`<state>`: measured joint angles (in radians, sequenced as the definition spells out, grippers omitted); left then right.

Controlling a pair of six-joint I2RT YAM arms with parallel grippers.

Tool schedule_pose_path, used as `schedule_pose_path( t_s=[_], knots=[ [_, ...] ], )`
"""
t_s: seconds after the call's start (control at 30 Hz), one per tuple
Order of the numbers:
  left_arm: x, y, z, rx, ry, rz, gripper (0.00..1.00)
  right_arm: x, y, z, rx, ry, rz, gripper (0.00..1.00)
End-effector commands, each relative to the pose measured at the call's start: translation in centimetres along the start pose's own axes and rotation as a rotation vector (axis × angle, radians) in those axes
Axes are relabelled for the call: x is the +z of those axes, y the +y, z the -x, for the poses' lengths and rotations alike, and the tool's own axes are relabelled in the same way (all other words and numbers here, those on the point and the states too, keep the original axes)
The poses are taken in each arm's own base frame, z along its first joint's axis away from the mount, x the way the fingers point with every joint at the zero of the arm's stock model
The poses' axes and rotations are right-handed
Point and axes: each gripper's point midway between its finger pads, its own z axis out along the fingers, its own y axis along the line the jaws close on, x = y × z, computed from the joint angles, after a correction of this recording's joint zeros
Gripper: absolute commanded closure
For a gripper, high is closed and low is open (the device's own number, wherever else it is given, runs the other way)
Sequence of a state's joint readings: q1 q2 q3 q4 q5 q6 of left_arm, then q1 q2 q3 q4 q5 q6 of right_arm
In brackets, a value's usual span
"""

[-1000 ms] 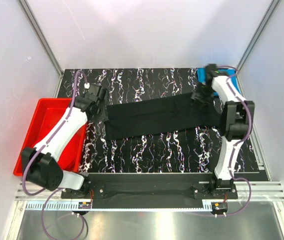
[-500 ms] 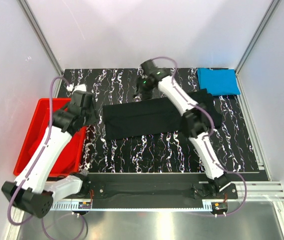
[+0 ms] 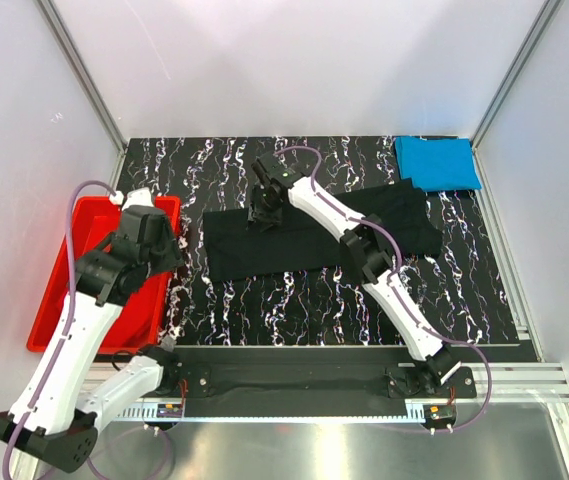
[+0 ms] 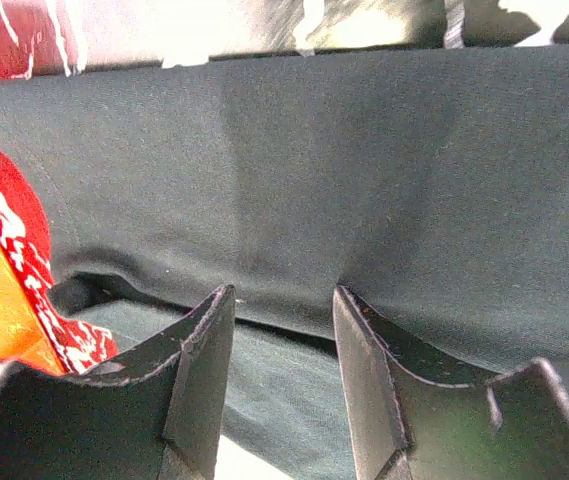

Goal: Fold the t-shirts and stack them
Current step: Fold the tshirt

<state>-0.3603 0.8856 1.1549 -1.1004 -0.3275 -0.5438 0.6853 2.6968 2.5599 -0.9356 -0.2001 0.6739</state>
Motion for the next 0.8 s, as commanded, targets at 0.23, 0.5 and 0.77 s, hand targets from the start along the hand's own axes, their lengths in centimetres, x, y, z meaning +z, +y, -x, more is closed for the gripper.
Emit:
schedule_pose_path(
  t_s=[0.23, 0.5, 0.77],
  knots=[
    [0.0, -0.6, 2.1, 0.03, -0.039, 0.004, 0.53, 0.6, -0.8, -13.2, -0.305, 0.285, -0.108, 0.46],
    [1.0, -1.5, 2.2, 0.047, -0.02, -0.007, 0.53, -7.6, -2.5, -15.7, -0.371, 0.231, -0.113, 0.45],
    [1.4, -2.1, 2.2, 0.035, -0.005, -0.024, 0.53, -19.9, -6.9, -0.5, 0.018, -0.235, -0.297, 0.18]
  ],
)
